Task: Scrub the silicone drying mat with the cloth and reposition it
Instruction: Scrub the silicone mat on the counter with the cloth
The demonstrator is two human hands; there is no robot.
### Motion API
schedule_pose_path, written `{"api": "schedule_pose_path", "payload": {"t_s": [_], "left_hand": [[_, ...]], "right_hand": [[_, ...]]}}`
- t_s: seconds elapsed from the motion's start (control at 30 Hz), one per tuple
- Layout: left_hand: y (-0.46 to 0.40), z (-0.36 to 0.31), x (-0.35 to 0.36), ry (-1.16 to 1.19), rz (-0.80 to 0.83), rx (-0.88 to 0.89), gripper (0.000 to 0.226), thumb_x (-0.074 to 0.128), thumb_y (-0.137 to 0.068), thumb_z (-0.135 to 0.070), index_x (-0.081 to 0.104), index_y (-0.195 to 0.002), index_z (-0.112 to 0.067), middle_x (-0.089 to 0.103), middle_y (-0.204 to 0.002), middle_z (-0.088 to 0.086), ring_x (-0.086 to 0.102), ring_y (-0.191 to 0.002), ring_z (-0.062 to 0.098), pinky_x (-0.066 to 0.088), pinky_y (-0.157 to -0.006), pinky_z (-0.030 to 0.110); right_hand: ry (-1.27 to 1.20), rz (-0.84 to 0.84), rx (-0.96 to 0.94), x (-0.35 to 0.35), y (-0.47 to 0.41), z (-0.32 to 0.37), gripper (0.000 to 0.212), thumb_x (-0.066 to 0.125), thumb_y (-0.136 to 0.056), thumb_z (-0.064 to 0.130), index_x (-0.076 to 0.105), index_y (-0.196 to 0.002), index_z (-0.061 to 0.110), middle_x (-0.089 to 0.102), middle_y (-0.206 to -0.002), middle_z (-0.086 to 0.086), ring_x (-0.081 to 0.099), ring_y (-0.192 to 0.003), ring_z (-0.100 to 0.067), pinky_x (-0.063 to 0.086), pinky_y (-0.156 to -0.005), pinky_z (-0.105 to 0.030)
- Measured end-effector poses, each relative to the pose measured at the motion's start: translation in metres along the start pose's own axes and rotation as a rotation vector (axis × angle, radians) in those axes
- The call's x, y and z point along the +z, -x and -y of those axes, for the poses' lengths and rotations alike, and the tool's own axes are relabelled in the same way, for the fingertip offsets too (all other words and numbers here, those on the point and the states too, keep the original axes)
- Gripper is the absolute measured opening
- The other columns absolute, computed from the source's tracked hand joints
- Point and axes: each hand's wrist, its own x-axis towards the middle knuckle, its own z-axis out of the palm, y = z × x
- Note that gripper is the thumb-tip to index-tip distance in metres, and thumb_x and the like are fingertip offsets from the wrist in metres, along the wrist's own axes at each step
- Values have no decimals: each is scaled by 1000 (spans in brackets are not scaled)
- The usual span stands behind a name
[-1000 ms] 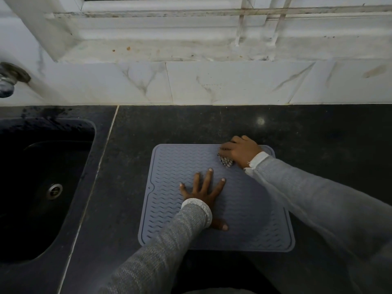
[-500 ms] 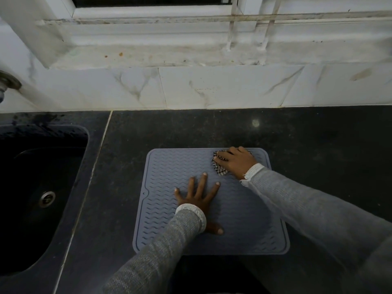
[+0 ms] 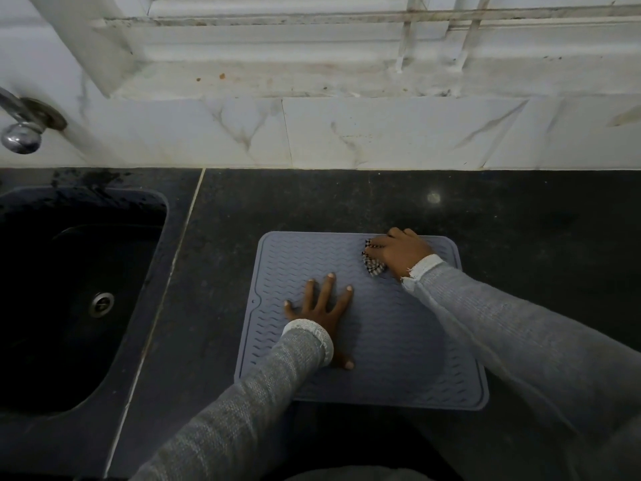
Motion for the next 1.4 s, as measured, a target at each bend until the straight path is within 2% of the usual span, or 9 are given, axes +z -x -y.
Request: {"api": "schedule_pose_path", "payload": {"t_s": [0.2, 0.33, 0.5, 0.63, 0.7, 0.87, 1.0, 1.2, 1.4], "left_hand": [[-3, -3, 1, -23, 20, -16, 136, 73, -56, -69, -38, -131, -44, -48, -140, -5, -31, -135, 36, -2, -99, 76], [-4, -4, -3, -17, 77, -14, 135, 71, -58, -69, -38, -133, -41, -46, -142, 0, -34, -133, 37, -3, -99, 76], [-1, -3, -1, -13, 35, -10, 136, 73, -57, -67, -35, -135, -41, -46, -142, -1, -32, -135, 36, -2, -98, 77], [1, -4, -1, -15, 14, -14, 136, 74, -57, -67, -34, -135, -41, -47, -142, -2, -31, -135, 36, -1, -98, 77], [2, -5, -1, -17, 10, -17, 136, 73, -57, -67, -35, -135, -41, -47, -141, -2, -31, -135, 36, -1, -98, 77], [-1, -5, -2, -19, 61, -23, 136, 72, -59, -68, -37, -134, -39, -48, -141, 0, -34, -133, 37, -3, -97, 77], [-1, -4, 0, -7, 35, -18, 136, 74, -57, -67, -35, -135, -41, -47, -141, -2, -34, -134, 35, -3, -96, 77], [-1, -4, 0, -6, 22, -13, 137, 74, -57, -66, -36, -134, -42, -48, -140, -3, -33, -134, 36, -2, -96, 78], [-1, -4, -2, -5, 56, -11, 136, 72, -58, -68, -37, -134, -40, -48, -140, -1, -35, -133, 37, -4, -96, 77]], "right_hand": [[-73, -146, -50, -31, -24, 34, 55, 54, -89, 16, 35, -141, 22, 33, -147, -5, 34, -125, -31, 33, -103, -42], [-66, -70, -88, -27, -32, 59, 53, 54, -91, 27, 34, -141, 24, 27, -150, -5, 28, -130, -33, 29, -107, -42], [31, -59, -97, -4, -3, 23, 68, 59, -88, 28, 21, -145, 26, 21, -152, -4, 25, -133, -30, 27, -108, -42], [102, -48, -116, -7, -1, 9, 57, 58, -88, 23, 35, -140, 24, 33, -148, -3, 33, -128, -30, 32, -103, -42], [28, -84, -95, -16, -12, 18, 55, 59, -87, 23, 38, -139, 25, 34, -147, -3, 34, -126, -31, 32, -103, -42], [-38, -119, -126, -25, -39, 59, 50, 51, -93, 25, 35, -140, 25, 30, -148, -5, 31, -127, -33, 31, -104, -41], [-28, -48, -82, -6, -20, 35, 69, 60, -87, 29, 22, -145, 29, 19, -153, -2, 25, -133, -33, 26, -109, -42], [1, -53, -58, -16, -18, 18, 51, 57, -87, 25, 43, -136, 26, 41, -144, -2, 38, -122, -32, 34, -102, -43], [-27, -115, -121, -28, -47, 61, 56, 58, -88, 23, 35, -140, 24, 30, -149, -3, 33, -126, -32, 34, -102, -41]]}}
